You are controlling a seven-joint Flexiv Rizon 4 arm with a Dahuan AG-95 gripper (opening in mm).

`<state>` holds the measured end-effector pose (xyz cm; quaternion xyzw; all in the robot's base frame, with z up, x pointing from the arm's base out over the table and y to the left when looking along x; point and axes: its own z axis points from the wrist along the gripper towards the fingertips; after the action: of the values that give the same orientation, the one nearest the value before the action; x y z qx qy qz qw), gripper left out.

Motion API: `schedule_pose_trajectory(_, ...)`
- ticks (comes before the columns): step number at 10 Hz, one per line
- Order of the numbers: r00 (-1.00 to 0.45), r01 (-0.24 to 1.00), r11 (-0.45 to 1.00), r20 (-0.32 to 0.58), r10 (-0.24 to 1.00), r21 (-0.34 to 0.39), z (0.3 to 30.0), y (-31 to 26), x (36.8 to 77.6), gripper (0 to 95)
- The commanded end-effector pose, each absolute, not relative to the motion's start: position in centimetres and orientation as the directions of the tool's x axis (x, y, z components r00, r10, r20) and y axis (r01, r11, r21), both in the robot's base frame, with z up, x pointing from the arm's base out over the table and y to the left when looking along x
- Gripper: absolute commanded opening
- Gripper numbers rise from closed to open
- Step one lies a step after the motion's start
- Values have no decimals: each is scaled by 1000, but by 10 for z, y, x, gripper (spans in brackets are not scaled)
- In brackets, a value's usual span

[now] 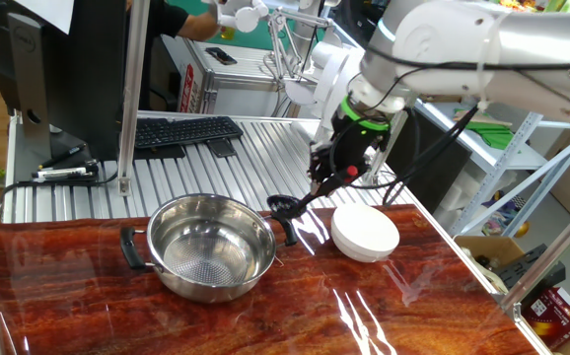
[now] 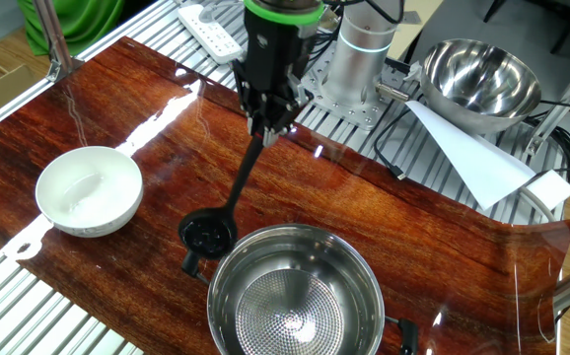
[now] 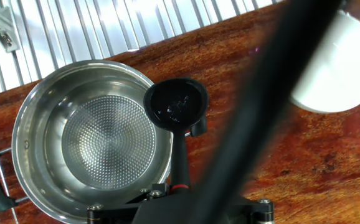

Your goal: Scoop water with a large spoon from one bowl to another

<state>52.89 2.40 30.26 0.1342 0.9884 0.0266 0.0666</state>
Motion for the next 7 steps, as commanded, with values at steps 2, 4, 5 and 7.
schedule_pose_trajectory(2,-955,261,962,-124,270,83,306,21,525,0)
schedule_pose_trajectory(4,-957,251,963,-123,262,92,308,14,524,0)
schedule_pose_trajectory(5,-959,244,965,-121,255,99,308,9,524,0)
schedule_pose_trajectory(7,-963,231,967,-119,243,105,309,-1,526,0)
